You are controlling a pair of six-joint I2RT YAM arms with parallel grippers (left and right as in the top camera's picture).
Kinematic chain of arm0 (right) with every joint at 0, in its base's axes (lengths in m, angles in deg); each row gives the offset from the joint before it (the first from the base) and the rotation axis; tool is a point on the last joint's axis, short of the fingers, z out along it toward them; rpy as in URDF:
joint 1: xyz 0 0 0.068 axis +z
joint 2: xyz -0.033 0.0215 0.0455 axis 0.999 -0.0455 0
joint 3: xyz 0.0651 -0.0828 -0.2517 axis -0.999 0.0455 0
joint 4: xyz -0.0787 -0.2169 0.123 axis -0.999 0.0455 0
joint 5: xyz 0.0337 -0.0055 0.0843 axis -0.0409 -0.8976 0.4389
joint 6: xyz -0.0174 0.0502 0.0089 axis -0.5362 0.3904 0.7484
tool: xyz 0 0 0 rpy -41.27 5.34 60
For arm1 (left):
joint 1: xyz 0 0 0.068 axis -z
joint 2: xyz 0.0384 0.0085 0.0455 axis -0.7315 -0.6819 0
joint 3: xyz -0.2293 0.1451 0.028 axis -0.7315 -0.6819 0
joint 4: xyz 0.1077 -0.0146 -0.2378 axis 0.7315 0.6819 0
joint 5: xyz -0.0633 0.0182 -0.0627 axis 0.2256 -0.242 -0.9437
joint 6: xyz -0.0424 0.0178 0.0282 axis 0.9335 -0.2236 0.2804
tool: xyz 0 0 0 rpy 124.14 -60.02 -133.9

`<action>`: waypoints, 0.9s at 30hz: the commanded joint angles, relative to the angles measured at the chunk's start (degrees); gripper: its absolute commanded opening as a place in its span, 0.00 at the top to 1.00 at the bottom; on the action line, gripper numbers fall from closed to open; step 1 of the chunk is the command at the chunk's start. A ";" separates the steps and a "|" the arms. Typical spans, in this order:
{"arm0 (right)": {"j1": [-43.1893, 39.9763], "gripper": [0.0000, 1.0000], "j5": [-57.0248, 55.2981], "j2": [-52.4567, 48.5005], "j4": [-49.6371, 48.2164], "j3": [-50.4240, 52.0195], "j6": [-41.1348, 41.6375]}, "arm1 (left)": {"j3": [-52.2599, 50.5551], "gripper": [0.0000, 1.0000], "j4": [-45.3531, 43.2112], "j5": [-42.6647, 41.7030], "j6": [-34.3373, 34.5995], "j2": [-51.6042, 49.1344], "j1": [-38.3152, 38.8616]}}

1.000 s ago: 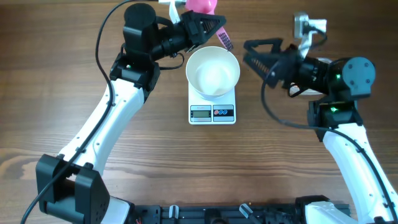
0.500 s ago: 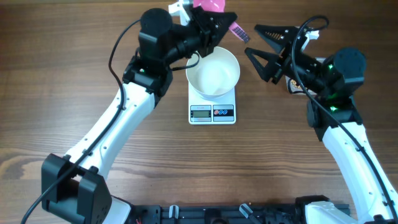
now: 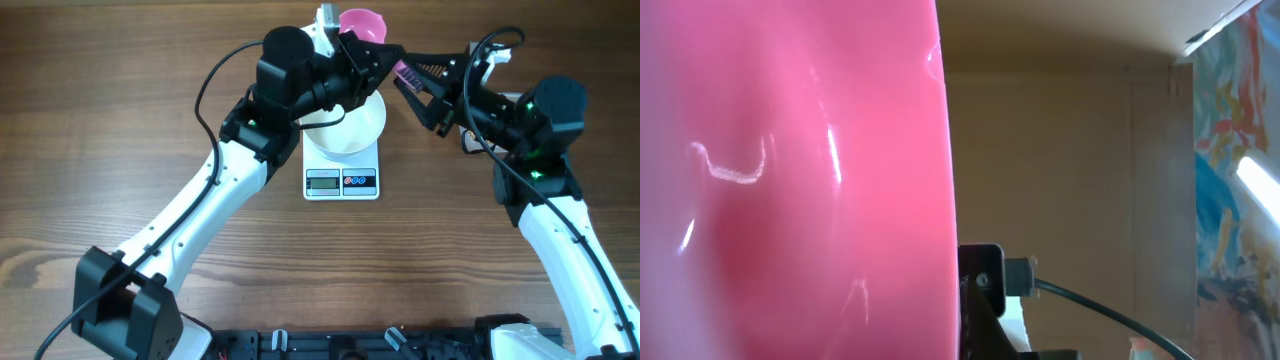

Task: Scoop item into bowl and weigh 150g on scale
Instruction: 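Grasp the scoop handle with the right gripper beside the left gripper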

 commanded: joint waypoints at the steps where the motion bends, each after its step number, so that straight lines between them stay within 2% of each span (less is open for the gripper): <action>1: 0.11 0.60 0.87 0.09 0.04 -0.28 -1.31 | 0.48 0.96 -0.17 0.96 -1.38 0.44 0.22; 4: 0.11 0.66 0.85 0.00 0.04 -0.28 -1.31 | 0.48 0.96 -0.17 0.96 -1.38 0.44 0.22; 20: 0.11 0.83 1.07 -0.76 0.09 -0.28 -2.62 | 0.48 0.96 -0.17 0.96 -1.38 0.44 0.20; 24: 0.11 0.96 1.05 -0.76 0.09 -0.28 -3.93 | 0.48 0.96 -0.20 0.96 -1.38 0.44 0.20; 27: 0.11 0.96 0.87 -0.76 0.07 -0.28 -5.77 | 0.48 0.95 -0.17 0.96 -1.38 0.44 0.20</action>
